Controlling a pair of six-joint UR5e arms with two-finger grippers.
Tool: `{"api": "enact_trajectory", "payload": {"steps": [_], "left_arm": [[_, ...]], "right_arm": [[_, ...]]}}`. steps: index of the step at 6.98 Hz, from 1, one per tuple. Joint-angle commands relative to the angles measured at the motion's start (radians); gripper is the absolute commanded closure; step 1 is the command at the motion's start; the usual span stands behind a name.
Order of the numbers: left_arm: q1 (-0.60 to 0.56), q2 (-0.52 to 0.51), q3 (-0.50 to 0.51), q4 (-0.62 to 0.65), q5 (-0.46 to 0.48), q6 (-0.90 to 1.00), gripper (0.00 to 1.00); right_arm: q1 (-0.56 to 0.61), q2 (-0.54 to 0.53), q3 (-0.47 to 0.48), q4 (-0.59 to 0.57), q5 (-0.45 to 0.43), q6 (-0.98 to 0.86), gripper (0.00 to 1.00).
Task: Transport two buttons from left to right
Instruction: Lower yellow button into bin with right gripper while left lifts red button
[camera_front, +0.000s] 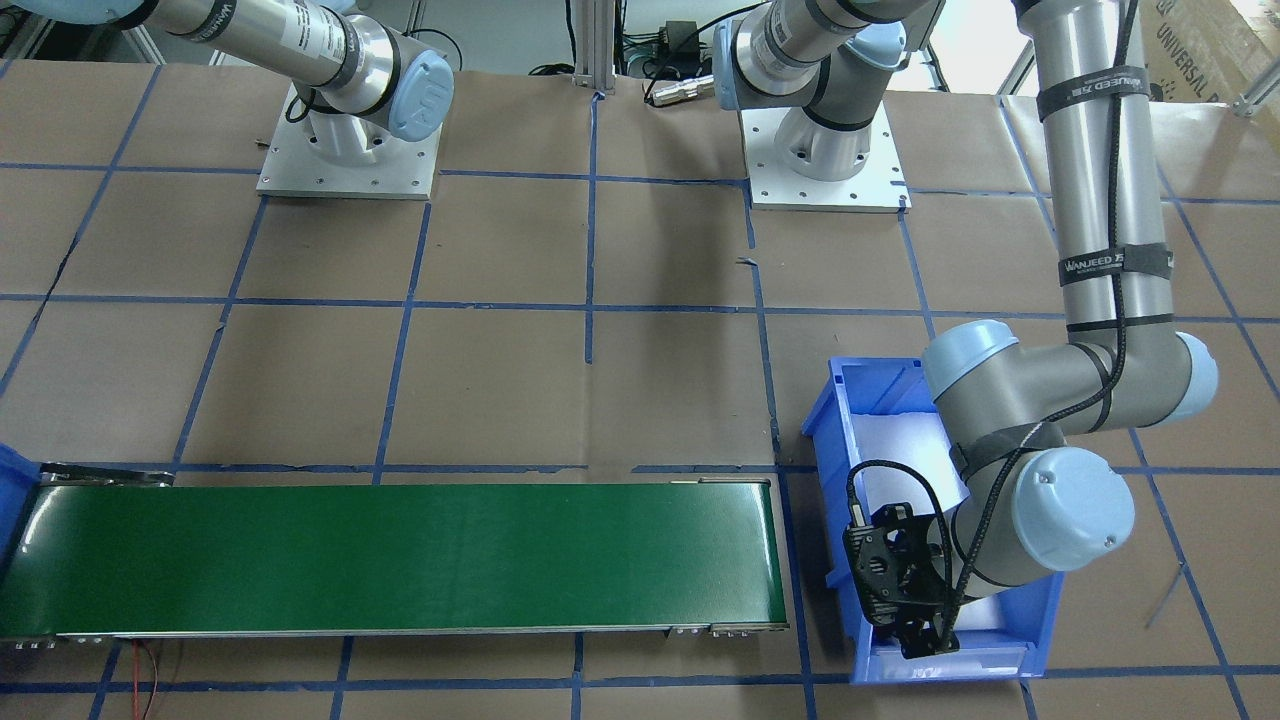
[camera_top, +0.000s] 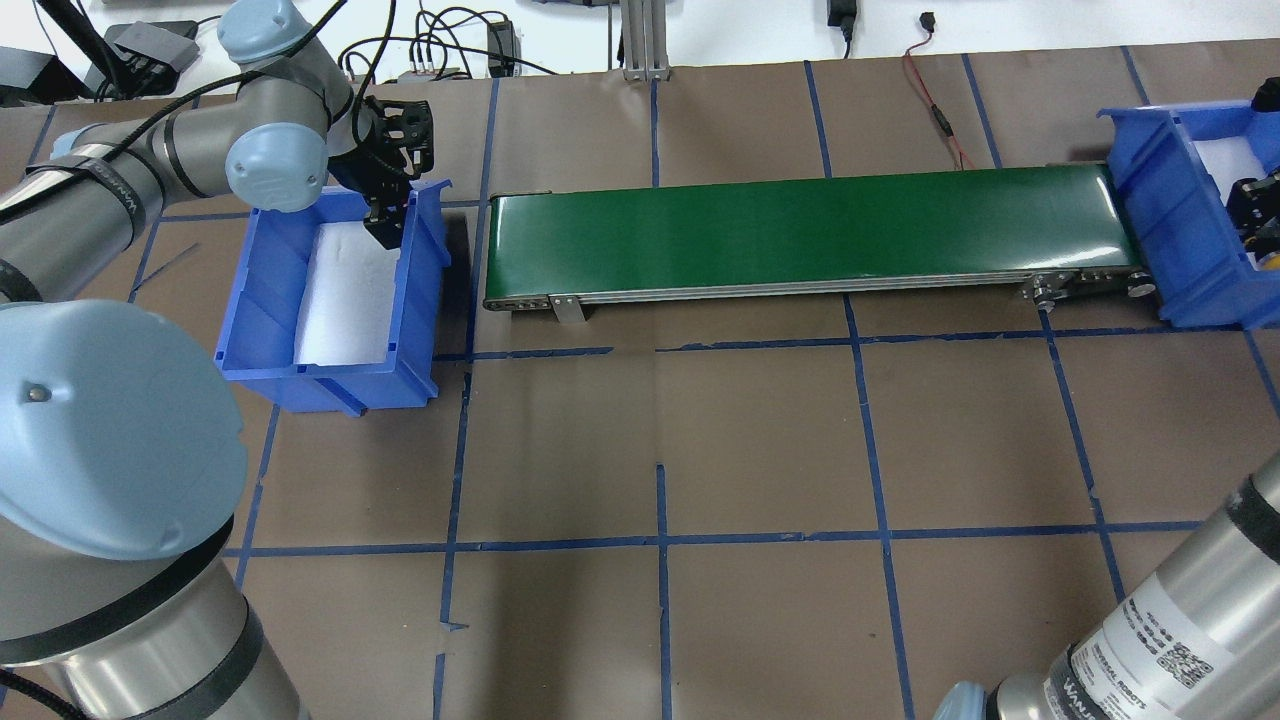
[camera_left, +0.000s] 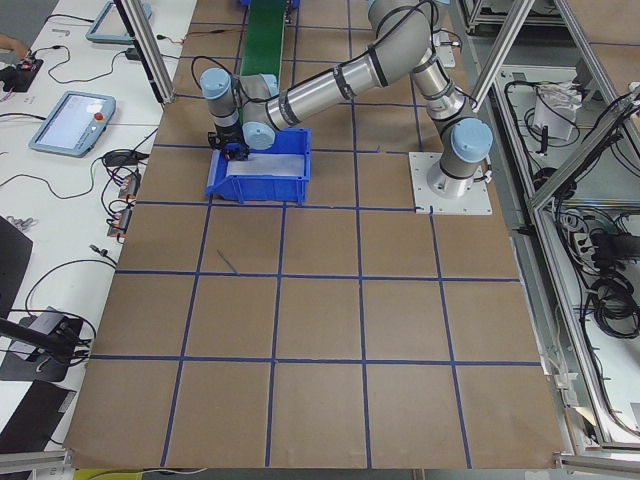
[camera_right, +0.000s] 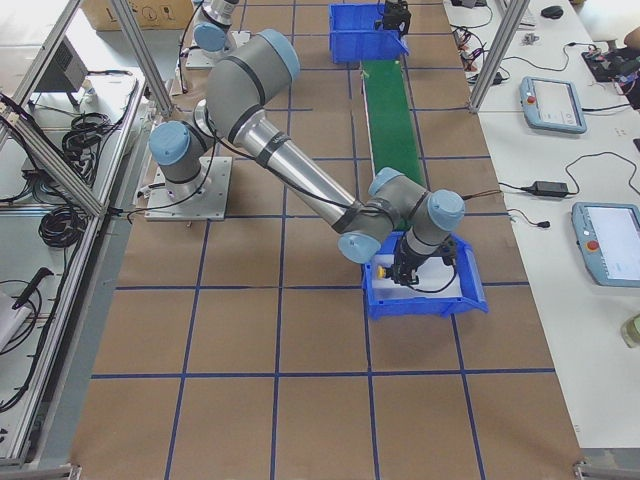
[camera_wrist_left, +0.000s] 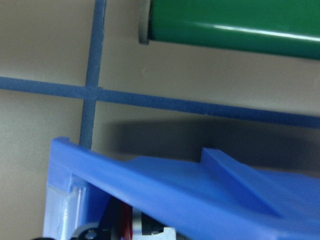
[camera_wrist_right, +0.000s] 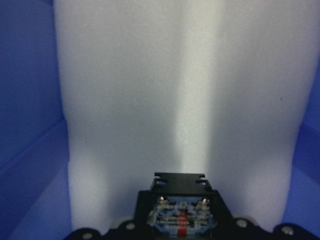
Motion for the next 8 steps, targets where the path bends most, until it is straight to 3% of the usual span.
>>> {"api": "enact_trajectory", "payload": {"steps": [1,3,6,8], "left_arm": [[0.007,0.038,-0.004,-0.01,0.002,0.0,0.64],[0.018,0.104,0.001,-0.053,0.002,0.003,0.64],[0.007,0.194,0.022,-0.122,0.005,-0.021,0.65],[-0.065,0.199,0.057,-0.131,0.002,-0.13,0.65]], "right_arm": [[0.001,0.028,-0.007,-0.016,0.002,0.001,0.88],[0.001,0.028,-0.005,-0.013,0.023,0.0,0.77],[0.001,0.028,-0.008,-0.01,0.032,0.0,0.69],[-0.001,0.028,-0.008,-0.01,0.043,-0.002,0.63]]}}
